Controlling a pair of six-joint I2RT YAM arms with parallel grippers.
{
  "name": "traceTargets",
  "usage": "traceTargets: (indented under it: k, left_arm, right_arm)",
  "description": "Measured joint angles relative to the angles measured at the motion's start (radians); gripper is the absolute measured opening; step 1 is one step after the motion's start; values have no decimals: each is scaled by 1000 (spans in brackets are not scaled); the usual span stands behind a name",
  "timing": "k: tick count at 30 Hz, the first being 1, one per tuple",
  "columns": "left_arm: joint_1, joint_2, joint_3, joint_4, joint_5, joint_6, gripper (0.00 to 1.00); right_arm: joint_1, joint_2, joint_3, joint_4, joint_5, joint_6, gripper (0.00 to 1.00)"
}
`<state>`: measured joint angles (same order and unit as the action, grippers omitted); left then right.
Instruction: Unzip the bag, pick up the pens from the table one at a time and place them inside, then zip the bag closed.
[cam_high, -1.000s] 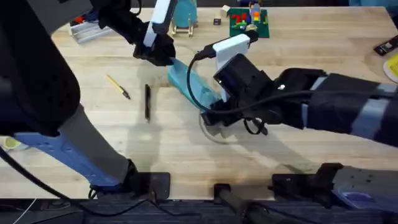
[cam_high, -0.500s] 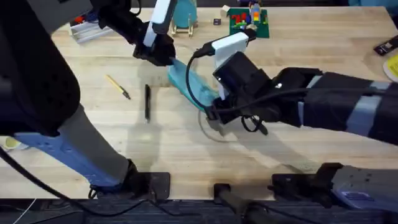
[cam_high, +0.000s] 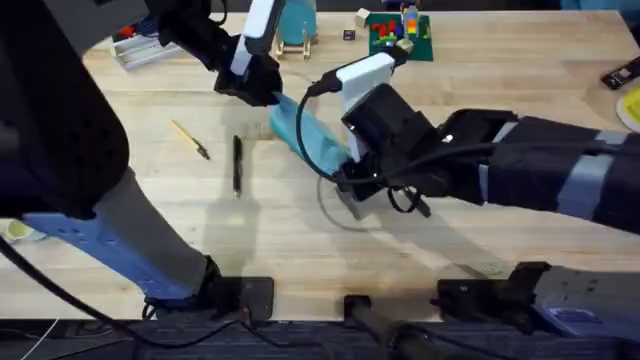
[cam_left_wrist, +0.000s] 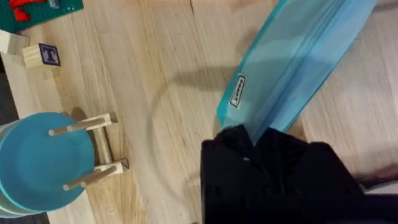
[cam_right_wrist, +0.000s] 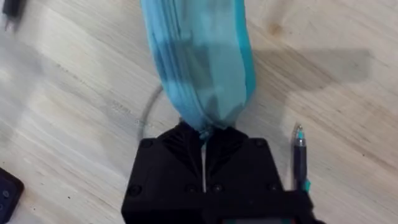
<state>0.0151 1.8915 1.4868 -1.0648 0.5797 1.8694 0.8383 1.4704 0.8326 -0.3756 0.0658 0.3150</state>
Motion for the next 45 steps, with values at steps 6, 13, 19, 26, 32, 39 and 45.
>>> traceTargets:
  k: [6, 13, 19, 26, 32, 39, 45]
  left_arm:
    - [0, 0, 0, 3, 0, 0, 42]
    - [0, 0, 0, 4, 0, 0, 42]
    - [0, 0, 0, 3, 0, 0, 42]
    - [0, 0, 0, 3, -2, 0, 42]
    - [0, 0, 0, 5, -4, 0, 42]
    - [0, 0, 0, 11, -13, 0, 42]
    - [0, 0, 0, 14, -22, 0, 42]
  right_arm:
    - [-1, -21, -1, -8, 1, -29, 30]
    - [-2, -77, 0, -65, 1, -48, 31]
    - [-4, -89, 32, -115, 1, -62, 30]
    - [-4, -90, 54, -106, 5, -97, 31]
    - [-5, -90, 54, -71, 9, -131, 31]
    - [-10, -89, 55, -28, 8, -144, 30]
    - [-13, -89, 85, -32, 8, -175, 30]
